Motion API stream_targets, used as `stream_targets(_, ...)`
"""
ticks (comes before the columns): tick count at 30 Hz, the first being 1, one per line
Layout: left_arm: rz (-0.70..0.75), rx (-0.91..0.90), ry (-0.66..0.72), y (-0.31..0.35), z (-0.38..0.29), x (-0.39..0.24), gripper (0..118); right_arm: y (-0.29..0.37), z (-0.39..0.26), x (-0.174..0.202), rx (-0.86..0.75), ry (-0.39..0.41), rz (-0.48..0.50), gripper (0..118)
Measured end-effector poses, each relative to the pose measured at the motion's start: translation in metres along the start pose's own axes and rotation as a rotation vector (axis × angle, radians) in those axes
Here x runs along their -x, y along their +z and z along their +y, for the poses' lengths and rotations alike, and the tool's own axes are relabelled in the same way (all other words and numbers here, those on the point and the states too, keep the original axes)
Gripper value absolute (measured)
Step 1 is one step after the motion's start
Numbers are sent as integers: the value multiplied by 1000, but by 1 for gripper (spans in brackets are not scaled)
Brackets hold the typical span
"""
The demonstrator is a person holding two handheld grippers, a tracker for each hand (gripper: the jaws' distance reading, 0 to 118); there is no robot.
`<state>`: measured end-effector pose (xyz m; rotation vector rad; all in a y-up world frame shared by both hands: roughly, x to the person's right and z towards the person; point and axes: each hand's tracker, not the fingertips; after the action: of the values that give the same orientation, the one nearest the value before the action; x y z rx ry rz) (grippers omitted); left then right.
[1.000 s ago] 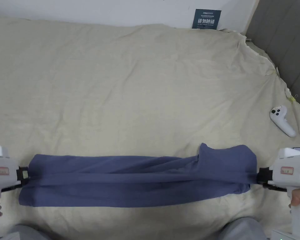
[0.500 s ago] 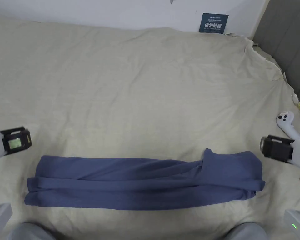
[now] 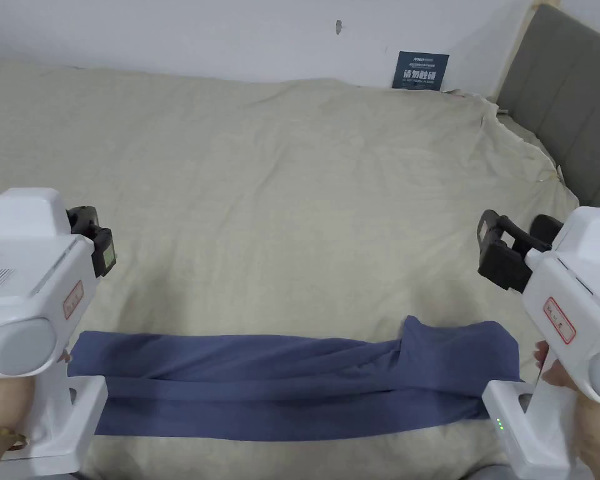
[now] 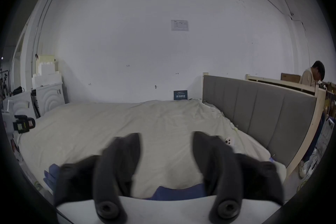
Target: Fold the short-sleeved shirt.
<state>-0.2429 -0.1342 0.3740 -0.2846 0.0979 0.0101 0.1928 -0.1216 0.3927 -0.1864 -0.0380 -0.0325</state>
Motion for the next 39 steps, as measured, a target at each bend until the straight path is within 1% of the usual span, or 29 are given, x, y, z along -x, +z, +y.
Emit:
stream_targets(1,-2,8,3,-2,-1,-2,0,-2,-1,1,5,-15,3,3)
stream_targets(2,-11,9,7,-3,-2,-3,0,-4,-2,2,7,-23,-10,0)
stream_targets(3,-17,15,8,-4,-2,-3,0,-5,-3,2,8,-21,-37,0)
stream_targets(4,-23,23,5,-5,-2,-5,0,-6,-4,3,9,-25,-40,0)
stream_targets(7,-35,37,15,-7,-6,-5,0,-9,-7,4,27,-52,-25,0)
stream_targets(13,-43,97,72,-16,-7,8,0,-7,-9,8,39,-56,-15,0)
stream_targets(15,-69,169,119,-24,-6,21,0,-6,-8,10,40,-55,-12,0)
stream_targets(16,-101,211,172,-27,-5,30,4,-6,-8,10,41,-54,-8,0)
stream_targets(17,-115,253,232,-32,-5,40,14,-6,-8,11,43,-56,-7,0)
stream_targets(18,-152,285,295,-36,-6,50,31,-6,-8,11,44,-56,-6,0)
stream_targets(19,-189,332,361,-43,-10,63,59,-7,-8,12,49,-55,-3,0)
stream_targets(20,-217,370,409,-49,-16,74,99,-7,-8,13,52,-56,0,0)
stream_targets(21,-223,403,431,-54,-21,82,118,-7,-8,14,53,-55,3,0)
stream_targets(22,-188,409,434,-55,-30,87,118,-7,-9,14,56,-53,3,0)
stream_targets(23,-208,399,473,-56,-37,94,118,-7,-9,15,59,-50,2,0)
stream_targets(24,-207,426,473,-55,-40,94,118,-7,-10,16,61,-49,1,0)
stream_targets(27,-217,516,559,-60,-62,105,118,-8,-13,19,82,-39,0,0)
stream_targets(29,-209,573,578,-62,-80,115,118,-9,-15,20,97,-32,-3,0)
stream_targets(31,-228,628,585,-62,-95,117,118,-10,-17,20,109,-30,-2,0)
stream_targets(32,-249,673,600,-77,-113,134,118,-10,-18,21,114,-27,-7,0)
stream_targets(35,-275,763,610,-85,-134,140,118,-11,-20,22,126,-25,-14,0)
stream_targets(36,-268,741,585,-74,-130,129,118,-11,-20,22,129,-26,-16,0)
stream_targets(39,-272,730,606,-62,-129,118,118,-11,-22,23,139,-22,-22,0)
